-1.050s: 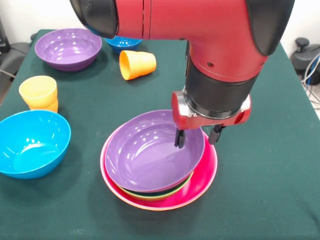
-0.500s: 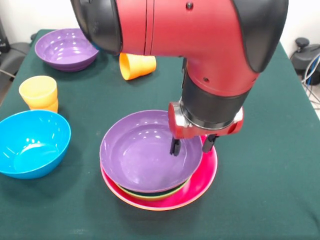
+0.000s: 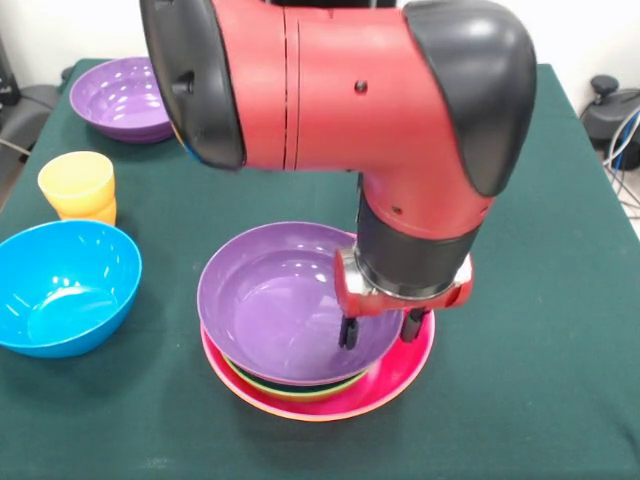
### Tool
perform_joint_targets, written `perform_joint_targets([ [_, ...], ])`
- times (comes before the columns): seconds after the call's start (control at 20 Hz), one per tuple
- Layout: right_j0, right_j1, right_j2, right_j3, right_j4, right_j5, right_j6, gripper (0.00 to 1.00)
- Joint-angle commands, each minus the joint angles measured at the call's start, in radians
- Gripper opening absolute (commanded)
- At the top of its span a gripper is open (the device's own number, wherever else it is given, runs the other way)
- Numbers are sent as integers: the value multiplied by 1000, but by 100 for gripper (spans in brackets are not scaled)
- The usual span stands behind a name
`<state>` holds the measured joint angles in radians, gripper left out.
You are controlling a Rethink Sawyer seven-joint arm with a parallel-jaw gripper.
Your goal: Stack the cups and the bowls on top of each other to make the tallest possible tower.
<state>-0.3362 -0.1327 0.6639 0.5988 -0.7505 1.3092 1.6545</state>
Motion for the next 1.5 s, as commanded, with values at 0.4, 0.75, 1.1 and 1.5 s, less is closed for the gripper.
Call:
perform_joint_targets([
  [0.4, -8, -250, -151, 408, 205, 7, 203, 100],
  [0.75, 8, -373, -228, 507, 294, 55, 196, 100],
  [1.1, 57, -330, -271, 383, 314, 121, 185, 100],
  [1.5, 86, -147, -262, 196, 310, 105, 175, 100],
])
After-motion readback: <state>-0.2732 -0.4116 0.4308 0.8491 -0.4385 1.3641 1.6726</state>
